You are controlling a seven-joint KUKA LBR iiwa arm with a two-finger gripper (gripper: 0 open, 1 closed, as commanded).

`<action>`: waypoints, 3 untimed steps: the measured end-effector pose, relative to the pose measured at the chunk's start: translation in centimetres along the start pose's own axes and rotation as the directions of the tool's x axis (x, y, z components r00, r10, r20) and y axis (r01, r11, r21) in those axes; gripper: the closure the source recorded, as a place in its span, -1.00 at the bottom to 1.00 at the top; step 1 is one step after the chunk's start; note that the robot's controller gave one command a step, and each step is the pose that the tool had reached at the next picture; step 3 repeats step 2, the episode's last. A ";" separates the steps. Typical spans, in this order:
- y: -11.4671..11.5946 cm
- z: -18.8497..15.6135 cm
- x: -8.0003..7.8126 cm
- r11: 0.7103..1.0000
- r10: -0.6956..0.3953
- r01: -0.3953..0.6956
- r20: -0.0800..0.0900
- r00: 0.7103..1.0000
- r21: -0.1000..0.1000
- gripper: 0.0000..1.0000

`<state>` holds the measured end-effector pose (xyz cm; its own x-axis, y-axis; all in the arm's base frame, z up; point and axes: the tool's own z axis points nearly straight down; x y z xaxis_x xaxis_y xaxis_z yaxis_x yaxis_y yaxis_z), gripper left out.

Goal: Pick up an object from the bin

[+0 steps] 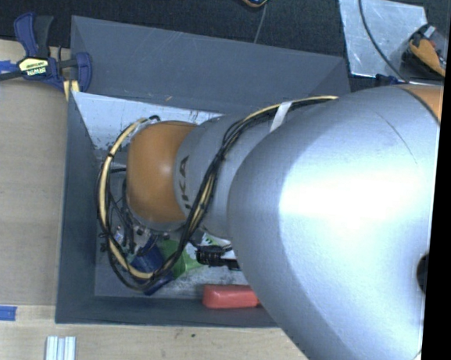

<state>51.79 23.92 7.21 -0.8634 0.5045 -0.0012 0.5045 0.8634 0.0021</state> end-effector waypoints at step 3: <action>-0.1 -5.6 0.0 1.000 -0.002 0.002 -0.002 1.000 0.003 1.00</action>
Offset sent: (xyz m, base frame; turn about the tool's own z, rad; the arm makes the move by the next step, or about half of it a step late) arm -0.0017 -0.0011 0.0268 0.0007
